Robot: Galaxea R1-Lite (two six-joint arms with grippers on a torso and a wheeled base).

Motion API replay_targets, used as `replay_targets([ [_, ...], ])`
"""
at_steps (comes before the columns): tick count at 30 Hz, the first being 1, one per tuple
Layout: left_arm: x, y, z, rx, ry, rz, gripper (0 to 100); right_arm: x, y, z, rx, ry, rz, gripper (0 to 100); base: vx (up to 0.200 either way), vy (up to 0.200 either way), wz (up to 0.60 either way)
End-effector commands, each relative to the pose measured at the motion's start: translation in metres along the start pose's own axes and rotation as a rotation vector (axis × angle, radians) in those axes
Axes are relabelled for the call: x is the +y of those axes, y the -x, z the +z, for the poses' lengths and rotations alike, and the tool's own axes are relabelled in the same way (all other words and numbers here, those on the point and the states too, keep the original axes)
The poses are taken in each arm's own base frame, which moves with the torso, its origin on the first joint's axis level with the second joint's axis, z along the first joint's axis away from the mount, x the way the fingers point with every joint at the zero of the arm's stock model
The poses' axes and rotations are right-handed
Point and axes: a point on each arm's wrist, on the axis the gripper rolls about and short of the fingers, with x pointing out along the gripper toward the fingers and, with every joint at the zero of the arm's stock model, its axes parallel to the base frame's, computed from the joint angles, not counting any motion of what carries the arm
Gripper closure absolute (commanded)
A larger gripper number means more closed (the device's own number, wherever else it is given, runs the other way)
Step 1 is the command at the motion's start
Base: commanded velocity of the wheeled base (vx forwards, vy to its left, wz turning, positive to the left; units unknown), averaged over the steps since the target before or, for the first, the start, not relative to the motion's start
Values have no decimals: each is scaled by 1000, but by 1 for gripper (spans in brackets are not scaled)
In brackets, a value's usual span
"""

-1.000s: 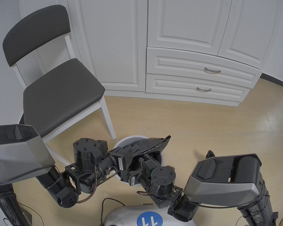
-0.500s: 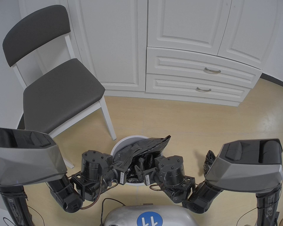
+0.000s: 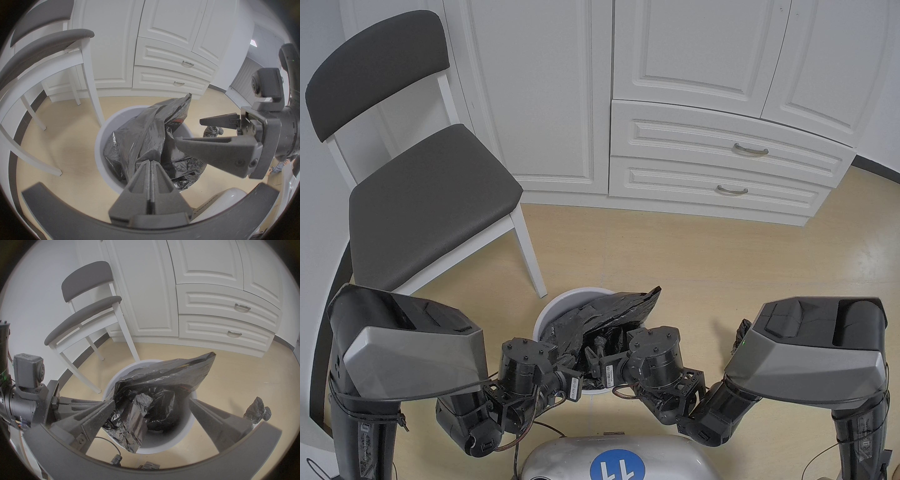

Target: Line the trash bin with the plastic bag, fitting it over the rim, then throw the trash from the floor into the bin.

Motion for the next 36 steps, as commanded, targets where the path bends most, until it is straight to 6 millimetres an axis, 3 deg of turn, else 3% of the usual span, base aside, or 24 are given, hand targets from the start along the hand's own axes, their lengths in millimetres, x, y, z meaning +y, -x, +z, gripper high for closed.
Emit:
replay_targets([
  [1, 1, -5, -7, 17, -2, 9, 100, 2, -8, -17, 30, 13, -2, 0, 0, 0, 0],
  [10, 8, -4, 2, -13, 5, 65, 100, 1, -9, -17, 31, 13, -9, 0, 0, 0, 0],
  [14, 17, 3, 13, -42, 20, 85, 100, -4, -5, -3, 9, 1, -17, 0, 0, 0, 0],
  [18, 17, 8, 16, -51, 20, 81, 100, -4, -3, -2, 34, 11, -23, 0, 0, 0, 0],
  [27, 15, 3, 2, 1, -24, 76, 100, 2, -15, -26, 72, 28, -29, 0, 0, 0, 0],
  [34, 15, -6, 0, -3, -20, 86, 100, 2, -23, -32, 69, 17, -42, 0, 0, 0, 0],
  [35, 16, -7, 0, -6, -17, 87, 100, 1, -23, -30, 67, 15, -43, 100, 0, 0, 0],
  [36, 15, -8, 0, -9, -16, 84, 100, 1, -23, -29, 65, 14, -46, 100, 0, 0, 0],
])
